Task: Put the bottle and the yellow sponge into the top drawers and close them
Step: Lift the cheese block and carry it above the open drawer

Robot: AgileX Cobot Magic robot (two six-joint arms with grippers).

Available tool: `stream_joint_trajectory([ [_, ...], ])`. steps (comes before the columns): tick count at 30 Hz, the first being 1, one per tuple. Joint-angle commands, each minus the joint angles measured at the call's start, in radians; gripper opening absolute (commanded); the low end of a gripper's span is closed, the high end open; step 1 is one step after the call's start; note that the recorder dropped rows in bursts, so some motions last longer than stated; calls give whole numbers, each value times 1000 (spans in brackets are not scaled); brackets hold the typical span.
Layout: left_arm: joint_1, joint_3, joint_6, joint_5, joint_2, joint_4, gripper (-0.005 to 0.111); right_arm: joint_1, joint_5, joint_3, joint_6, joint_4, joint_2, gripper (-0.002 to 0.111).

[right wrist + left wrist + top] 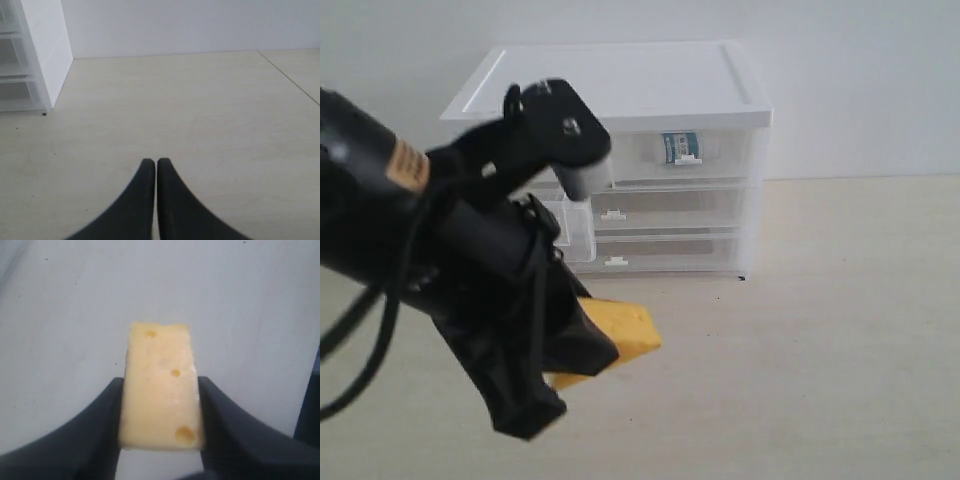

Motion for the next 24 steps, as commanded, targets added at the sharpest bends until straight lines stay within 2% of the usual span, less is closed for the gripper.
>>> stream_joint_trajectory([
  [1, 108, -122, 154, 133, -14, -61, 4, 2, -9, 4, 0, 0, -5, 0],
  [8, 296, -277, 435, 280, 13, -61, 4, 2, -9, 4, 0, 0, -5, 0],
  [14, 422, -378, 557, 374, 88, -66, 4, 2, -9, 4, 0, 0, -5, 0],
  [20, 495, -471, 797, 392, 216, -77, 4, 2, -9, 4, 0, 0, -5, 0],
  [24, 534, -516, 929, 392, 308, -166, 4, 2, -9, 4, 0, 0, -5, 0],
])
